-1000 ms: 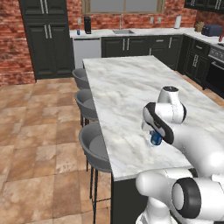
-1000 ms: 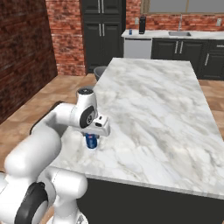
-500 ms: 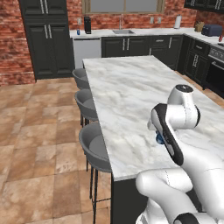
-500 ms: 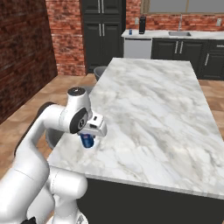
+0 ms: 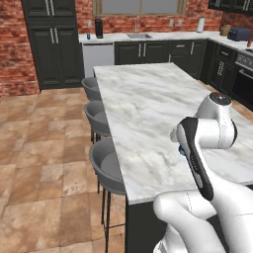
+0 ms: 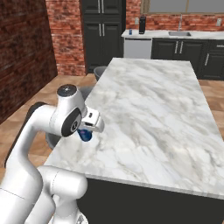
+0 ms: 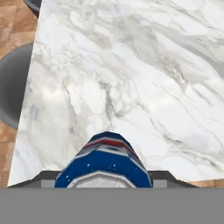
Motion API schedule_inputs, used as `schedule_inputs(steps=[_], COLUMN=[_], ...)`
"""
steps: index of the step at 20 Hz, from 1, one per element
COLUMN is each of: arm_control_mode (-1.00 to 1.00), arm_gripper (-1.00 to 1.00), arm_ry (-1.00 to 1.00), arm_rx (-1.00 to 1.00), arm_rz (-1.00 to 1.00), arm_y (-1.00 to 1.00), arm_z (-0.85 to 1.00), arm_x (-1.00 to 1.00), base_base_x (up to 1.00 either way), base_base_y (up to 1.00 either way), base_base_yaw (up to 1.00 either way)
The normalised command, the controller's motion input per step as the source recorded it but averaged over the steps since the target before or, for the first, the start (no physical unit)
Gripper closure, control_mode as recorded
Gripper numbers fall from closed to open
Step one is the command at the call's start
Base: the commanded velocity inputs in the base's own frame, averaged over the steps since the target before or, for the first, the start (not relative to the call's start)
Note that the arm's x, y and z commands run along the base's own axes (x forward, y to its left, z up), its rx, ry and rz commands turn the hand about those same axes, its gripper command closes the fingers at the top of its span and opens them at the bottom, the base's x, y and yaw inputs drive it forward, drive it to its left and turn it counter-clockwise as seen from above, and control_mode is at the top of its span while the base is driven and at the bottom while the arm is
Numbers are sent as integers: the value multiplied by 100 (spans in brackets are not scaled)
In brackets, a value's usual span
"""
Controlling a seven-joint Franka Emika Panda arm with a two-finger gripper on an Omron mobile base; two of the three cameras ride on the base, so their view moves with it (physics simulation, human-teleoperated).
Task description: Four empty soda cans are scattered around the kitchen. Gather all the cans and cluster them next to the stove for recycling.
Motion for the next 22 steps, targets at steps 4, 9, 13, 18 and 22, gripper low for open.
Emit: schedule_inputs(steps=[4,9,13,18,22], arm_control_mode=[-100,100,100,100,100], arm_gripper=[100,100,100,100,100], arm_ry=[-1,0,0,0,0], arm_rx=[0,0,0,0,0], arm_rz=[0,0,0,0,0], arm_y=[0,-3,0,0,0], arm_z=[51,35,0,0,0], arm_x=[0,-2,0,0,0], base_base_x=[0,0,-18,-26,-6], base_base_y=[0,-7,-82,-100,-100], base_base_yaw=[0,0,0,-7,-10])
